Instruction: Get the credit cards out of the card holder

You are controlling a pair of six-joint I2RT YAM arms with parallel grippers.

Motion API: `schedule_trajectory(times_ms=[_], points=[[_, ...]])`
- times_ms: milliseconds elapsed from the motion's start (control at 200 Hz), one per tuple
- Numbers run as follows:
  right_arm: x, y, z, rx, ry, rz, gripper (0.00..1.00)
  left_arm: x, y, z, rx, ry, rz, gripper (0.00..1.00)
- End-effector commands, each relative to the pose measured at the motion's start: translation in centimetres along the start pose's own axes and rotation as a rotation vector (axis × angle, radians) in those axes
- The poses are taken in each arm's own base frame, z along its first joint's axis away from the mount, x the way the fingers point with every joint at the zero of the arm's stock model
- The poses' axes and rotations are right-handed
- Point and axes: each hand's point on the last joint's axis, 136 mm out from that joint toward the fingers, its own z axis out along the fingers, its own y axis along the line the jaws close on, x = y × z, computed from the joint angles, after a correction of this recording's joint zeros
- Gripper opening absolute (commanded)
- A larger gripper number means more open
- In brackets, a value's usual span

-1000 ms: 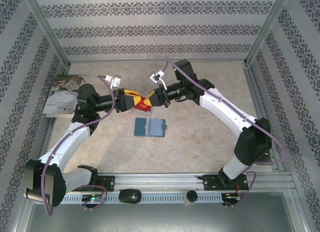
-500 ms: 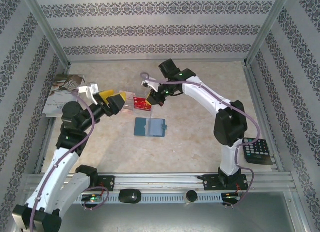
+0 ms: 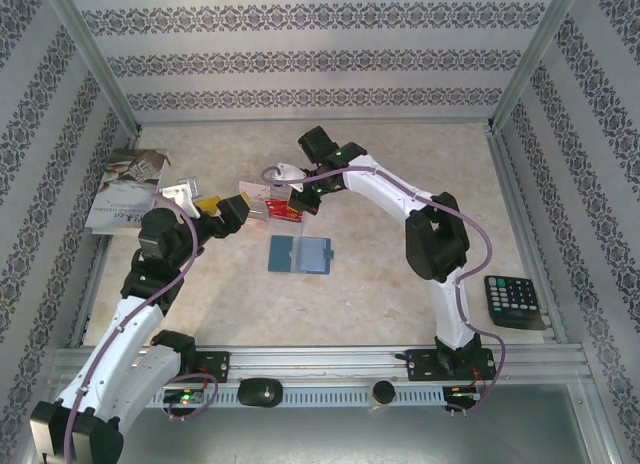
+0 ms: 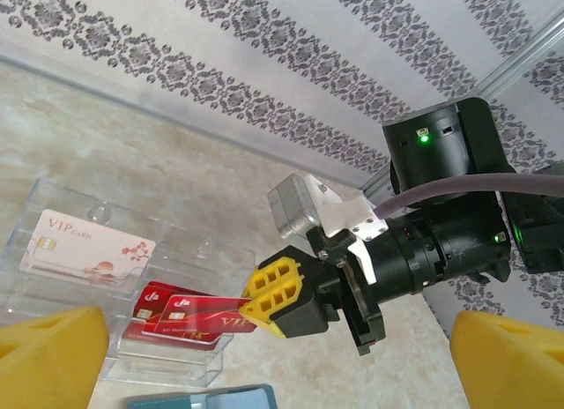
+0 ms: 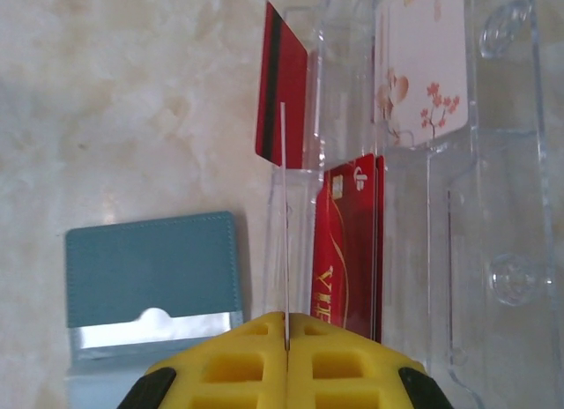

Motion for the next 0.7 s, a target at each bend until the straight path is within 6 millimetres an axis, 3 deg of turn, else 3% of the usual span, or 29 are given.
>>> schedule_trajectory(times_ms=[0,330,694], points=[[-0.2,-1.3,0.7,0.057,0.009,-0.033,0.00,-0.9,0.0,0.1,-0.001,-0.033,0.009,0.99],[0.6,-3.0,1.7,0.138,0.044,-0.010,0.00,-0.8,0.0,0.4,0.010,-0.031,-0.003,0.99],[1.4,-2.8,2.9,0.153,0.055,0.009,0.00,-0.7,0.0,0.5,0.007,-0.027,-0.003,0.99]])
